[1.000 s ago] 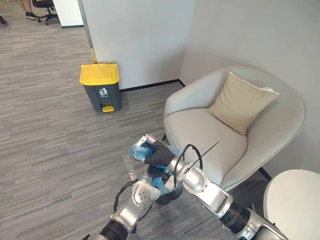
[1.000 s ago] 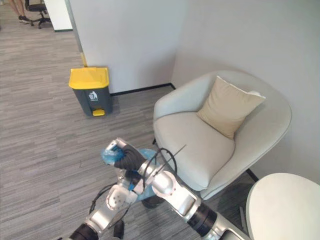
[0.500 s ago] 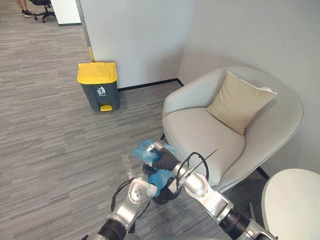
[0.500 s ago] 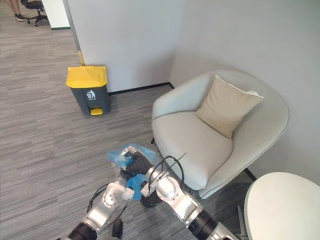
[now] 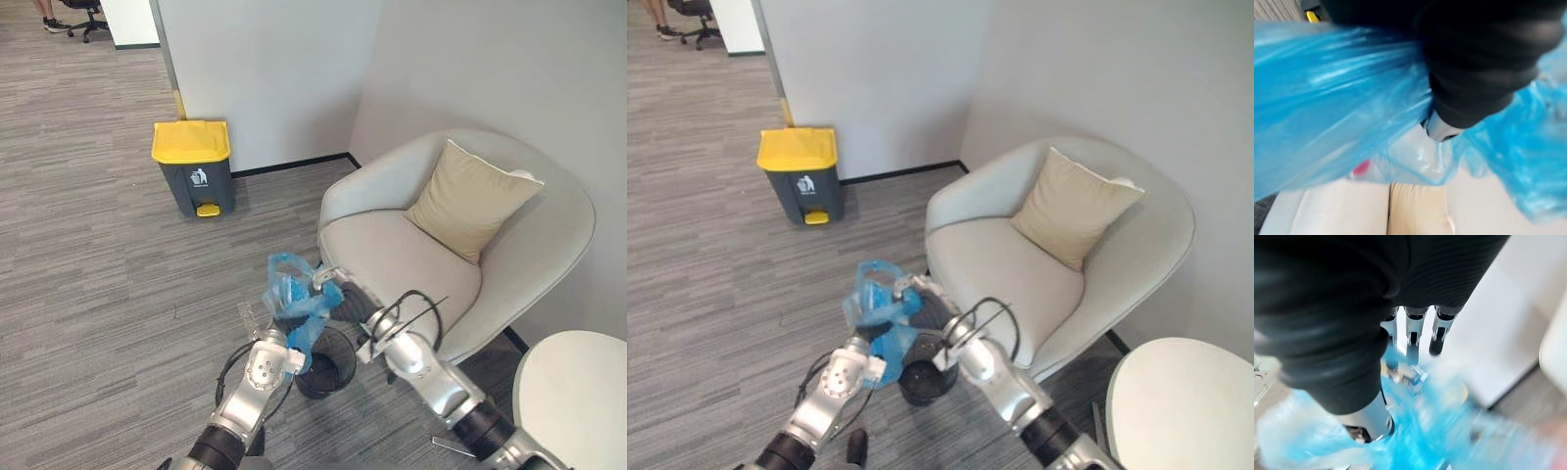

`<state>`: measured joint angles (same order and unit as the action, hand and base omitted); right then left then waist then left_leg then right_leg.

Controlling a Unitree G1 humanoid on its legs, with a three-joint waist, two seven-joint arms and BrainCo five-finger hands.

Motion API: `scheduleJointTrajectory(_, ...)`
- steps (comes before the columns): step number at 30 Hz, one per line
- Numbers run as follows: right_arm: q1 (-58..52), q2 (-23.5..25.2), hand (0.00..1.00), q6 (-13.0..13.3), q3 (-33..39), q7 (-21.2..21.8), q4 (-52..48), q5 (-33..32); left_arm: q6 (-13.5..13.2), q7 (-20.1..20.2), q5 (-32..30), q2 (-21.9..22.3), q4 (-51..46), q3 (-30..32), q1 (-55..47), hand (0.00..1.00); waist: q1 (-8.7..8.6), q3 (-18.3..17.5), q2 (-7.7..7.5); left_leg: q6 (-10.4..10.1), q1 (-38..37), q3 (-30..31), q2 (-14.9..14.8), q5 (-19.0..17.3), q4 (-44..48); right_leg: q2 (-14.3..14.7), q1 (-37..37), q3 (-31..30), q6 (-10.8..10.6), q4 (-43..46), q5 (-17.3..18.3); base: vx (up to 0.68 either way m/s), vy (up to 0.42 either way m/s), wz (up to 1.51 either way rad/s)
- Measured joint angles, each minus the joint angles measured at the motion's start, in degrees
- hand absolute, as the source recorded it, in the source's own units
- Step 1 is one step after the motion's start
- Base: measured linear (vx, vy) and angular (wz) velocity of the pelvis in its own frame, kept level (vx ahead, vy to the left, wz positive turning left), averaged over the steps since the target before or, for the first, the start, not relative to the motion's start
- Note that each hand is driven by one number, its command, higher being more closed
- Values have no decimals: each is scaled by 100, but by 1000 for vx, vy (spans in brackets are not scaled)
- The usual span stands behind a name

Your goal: Gather rubbish on tea table into small bin, then transfer packed bag to large trash can.

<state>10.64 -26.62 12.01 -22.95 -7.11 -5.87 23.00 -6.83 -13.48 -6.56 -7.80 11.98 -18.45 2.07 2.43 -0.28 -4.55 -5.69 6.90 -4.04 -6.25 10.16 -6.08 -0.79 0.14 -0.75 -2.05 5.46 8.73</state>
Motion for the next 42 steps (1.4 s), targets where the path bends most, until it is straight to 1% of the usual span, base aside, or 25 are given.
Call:
scheduleJointTrajectory(1,-76,-22,0,14,243,-138,-195,180,-5,0,-1,8,-45,66,-43,100,-23,9,12,2,-1,-2,11,0,2,0,-2,5,-1,5,-2,11,-8,-7)
scheduleJointTrajectory(2,-93,-24,0,19,306,-189,-248,211,-5,0,-1,12,-67,95,-72,100,-36,13,17,3,-2,-1,17,1,3,2,-2,6,-1,9,-2,0,0,0)
scheduleJointTrajectory(3,-197,-18,0,34,535,-348,-415,330,-4,1,-4,16,-91,170,-130,100,-82,23,31,4,-13,-11,35,2,4,-5,-2,-1,-2,13,-1,0,0,0)
scheduleJointTrajectory(5,-325,28,0,58,713,-456,-503,409,-4,0,-5,16,-104,229,-147,100,-93,25,35,5,-13,-9,47,2,4,-14,-2,0,-4,15,0,0,0,0)
scheduleJointTrajectory(7,-597,385,0,76,1077,-607,-508,407,-5,-1,-5,38,-212,447,-273,100,-150,37,52,9,-16,-5,61,-1,3,-25,-1,4,-5,21,1,0,0,0)
scheduleJointTrajectory(8,-667,475,0,78,1157,-641,-509,399,-5,0,-5,43,-225,491,-303,100,-157,42,60,10,-16,-4,64,-1,2,-27,-1,5,-5,22,2,0,0,0)
scheduleJointTrajectory(11,-1242,1094,0,79,1670,-734,-495,219,-5,4,2,122,-241,797,-553,100,-200,101,151,18,-19,2,71,-4,-24,-33,-1,16,-4,30,3,0,0,0)
scheduleJointTrajectory(13,-1472,1281,0,77,1834,-725,-413,84,-5,9,9,177,-241,873,-672,100,-215,127,190,22,-19,3,71,-11,-25,-34,-1,28,-4,29,3,0,0,0)
scheduleJointTrajectory(14,-1757,1471,0,69,2022,-672,-186,-238,-6,18,73,196,-241,985,-846,100,-225,139,217,-15,-19,2,63,-63,-25,-38,4,26,-4,24,4,0,0,0)
scheduleJointTrajectory(16,-1929,1589,0,24,2132,-609,161,-473,-5,43,167,192,-240,1027,-981,100,-233,139,222,-24,-19,4,58,-70,-25,-36,5,27,-3,22,5,0,0,0)
scheduleJointTrajectory(17,-2088,1747,0,-40,2331,-484,785,-722,-11,150,285,189,-211,1127,-1146,100,-234,143,228,-22,-19,8,63,-76,-25,-50,14,39,-10,12,32,0,0,0)
scheduleJointTrajectory(18,-2102,1798,0,-64,2391,-449,972,-799,-15,176,325,194,-188,1173,-1195,100,-232,146,233,-19,-19,15,70,-78,-25,-61,19,43,-14,12,48,12,-7,6)
scheduleJointTrajectory(20,-2180,2039,0,-260,2762,-290,1996,-1090,-11,394,570,198,182,1413,-1328,100,-240,145,269,6,-19,21,102,-98,-24,-102,23,53,-43,18,76,7,-1,5)
scheduleJointTrajectory(21,-2199,2051,0,-294,2800,-267,2195,-1151,-10,422,585,199,270,1471,-1360,100,-239,144,277,23,-19,20,112,-110,-24,-112,26,54,-53,18,84,33,-2,2)
scheduleJointTrajectory(22,-2218,2063,0,-350,2886,-227,2603,-1185,-10,494,659,194,459,1556,-1420,100,-239,138,287,26,-19,20,139,-114,-24,-127,31,57,-66,19,92,46,-3,3)
scheduleJointTrajectory(23,-2220,2071,0,-359,2925,-217,2733,-1185,-9,506,674,191,534,1587,-1427,100,-237,137,290,26,-19,22,150,-112,-23,-133,35,58,-70,20,94,68,2,7)
scheduleJointTrajectory(24,-2215,2102,0,-379,3031,-191,3150,-1195,-7,553,676,194,823,1690,-1430,100,-232,142,291,59,-55,32,190,-101,-19,-181,91,68,-92,8,107,83,10,7)
scheduleJointTrajectory(28,-2164,2207,0,-448,3243,-156,4219,-1601,1,751,677,197,1581,1827,-1511,100,-206,146,281,119,-268,12,341,-215,-24,-312,327,57,-152,-17,210,80,10,4)
scheduleJointTrajectory(29,-2153,2208,0,-453,3252,-151,4315,-1652,2,760,678,201,1643,1854,-1511,100,-204,147,280,125,-287,12,353,-221,-24,-324,344,58,-155,-17,219,65,9,3)
scheduleJointTrajectory(32,-2078,2260,0,-518,3479,-133,4973,-1938,29,770,690,242,2272,2194,-1525,100,-200,157,279,144,-348,-2,432,-284,-25,-407,392,64,-189,23,304,63,3,1)
scheduleJointTrajectory(34,-2072,2303,0,-590,3597,-129,5096,-2087,51,770,736,246,2454,2296,-1526,100,-193,176,254,152,-370,-4,457,-292,-24,-430,419,66,-195,25,315,55,-2,1)
scheduleJointTrajectory(38,-2054,2411,0,-608,3634,-138,5187,-2307,98,760,843,303,2641,2429,-1587,100,-186,277,207,171,-506,8,512,-333,-26,-485,593,124,-212,19,359,37,-11,5)
scheduleJointTrajectory(42,-2030,2457,0,-609,3634,-139,5192,-2311,100,760,845,426,2842,2431,-1574,100,-183,283,207,190,-504,84,586,-345,-26,-546,617,205,-241,37,428,6,-8,13)
